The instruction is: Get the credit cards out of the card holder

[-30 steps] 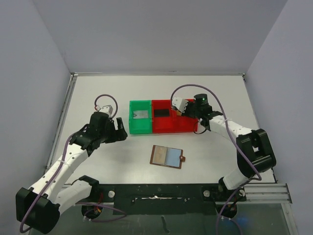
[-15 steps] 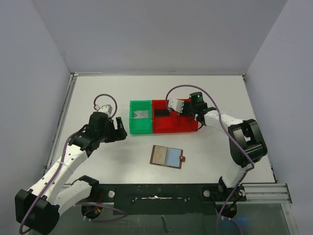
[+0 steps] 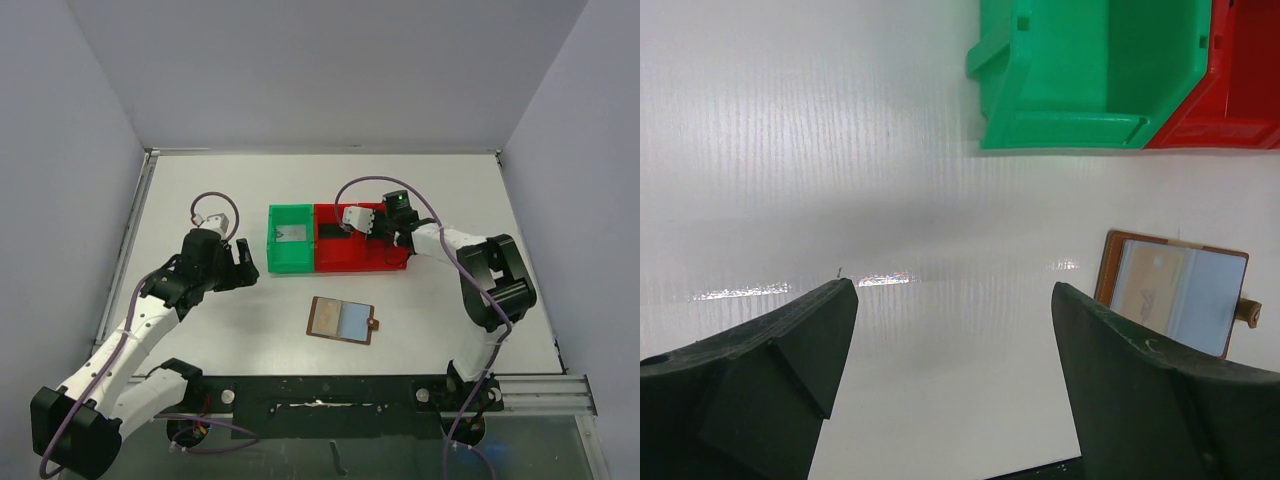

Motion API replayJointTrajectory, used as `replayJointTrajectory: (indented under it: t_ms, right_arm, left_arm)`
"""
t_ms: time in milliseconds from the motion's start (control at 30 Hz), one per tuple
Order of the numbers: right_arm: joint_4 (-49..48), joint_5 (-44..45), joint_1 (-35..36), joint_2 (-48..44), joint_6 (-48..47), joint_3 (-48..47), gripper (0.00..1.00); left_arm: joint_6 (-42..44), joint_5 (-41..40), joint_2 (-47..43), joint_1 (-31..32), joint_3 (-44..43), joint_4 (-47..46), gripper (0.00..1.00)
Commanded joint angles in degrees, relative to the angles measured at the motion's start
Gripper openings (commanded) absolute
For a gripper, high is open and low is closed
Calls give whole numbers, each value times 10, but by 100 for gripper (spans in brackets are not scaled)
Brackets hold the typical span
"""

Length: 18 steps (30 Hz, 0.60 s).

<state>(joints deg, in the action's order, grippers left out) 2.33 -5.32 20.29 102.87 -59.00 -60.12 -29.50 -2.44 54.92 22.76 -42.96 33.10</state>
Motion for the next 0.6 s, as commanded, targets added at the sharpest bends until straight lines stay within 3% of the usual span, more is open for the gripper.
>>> replayJointTrajectory:
  t_ms: [0, 167, 333, 567]
  right_arm:
    - [-12, 17, 4, 7, -3, -17, 20]
    - [-16, 16, 4, 8, 4, -18, 26]
    - [-18, 17, 3, 4, 10, -16, 41]
    - [-24, 9, 1, -8, 23, -12, 50]
  left_arm:
    - [2, -7, -8, -4, -2, -28, 79]
    - [3, -2, -2, -4, -2, -29, 79]
    - [4, 0, 3, -4, -1, -30, 79]
    - [5, 6, 6, -4, -1, -32, 79]
